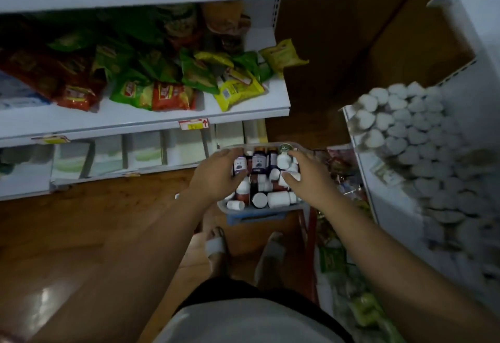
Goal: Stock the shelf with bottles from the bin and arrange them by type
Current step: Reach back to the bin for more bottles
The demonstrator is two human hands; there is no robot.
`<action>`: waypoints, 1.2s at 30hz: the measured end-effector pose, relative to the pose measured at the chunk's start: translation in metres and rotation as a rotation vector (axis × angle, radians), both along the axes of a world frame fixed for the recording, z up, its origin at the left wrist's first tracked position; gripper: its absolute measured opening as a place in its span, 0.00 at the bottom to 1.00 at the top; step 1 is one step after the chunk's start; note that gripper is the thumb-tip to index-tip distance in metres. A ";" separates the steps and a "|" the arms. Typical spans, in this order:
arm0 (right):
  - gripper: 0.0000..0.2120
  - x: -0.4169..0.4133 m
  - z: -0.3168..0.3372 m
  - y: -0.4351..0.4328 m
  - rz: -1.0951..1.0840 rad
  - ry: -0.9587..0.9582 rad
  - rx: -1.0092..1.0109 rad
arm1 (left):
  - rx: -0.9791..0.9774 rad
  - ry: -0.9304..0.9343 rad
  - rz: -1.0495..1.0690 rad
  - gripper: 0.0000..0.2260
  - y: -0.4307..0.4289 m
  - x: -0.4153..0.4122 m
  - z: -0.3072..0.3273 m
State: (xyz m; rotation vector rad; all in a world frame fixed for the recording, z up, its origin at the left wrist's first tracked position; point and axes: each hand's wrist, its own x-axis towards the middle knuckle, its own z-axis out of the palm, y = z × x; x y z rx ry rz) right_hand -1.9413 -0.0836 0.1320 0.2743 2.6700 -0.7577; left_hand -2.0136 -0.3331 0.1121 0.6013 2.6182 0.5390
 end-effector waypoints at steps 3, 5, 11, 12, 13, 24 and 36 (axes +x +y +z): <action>0.28 0.002 -0.037 0.001 -0.002 -0.110 0.053 | -0.037 -0.072 -0.042 0.25 0.014 0.005 -0.042; 0.27 -0.003 -0.062 -0.003 0.037 -0.146 0.097 | -0.075 -0.111 -0.080 0.26 0.027 0.006 -0.068; 0.26 -0.031 -0.117 -0.013 0.160 -0.164 0.302 | -0.169 -0.154 -0.069 0.27 0.054 0.004 -0.128; 0.26 -0.035 -0.123 -0.014 0.169 -0.167 0.328 | -0.193 -0.143 -0.061 0.27 0.057 0.004 -0.135; 0.26 -0.039 -0.129 -0.014 0.183 -0.164 0.353 | -0.208 -0.128 -0.052 0.27 0.060 0.004 -0.142; 0.16 -0.038 -0.136 -0.009 0.046 -0.057 0.242 | -0.149 0.019 0.010 0.17 0.063 0.008 -0.159; 0.18 -0.061 0.049 -0.010 -0.532 0.318 -0.813 | 1.115 -0.494 0.579 0.13 0.047 -0.032 0.030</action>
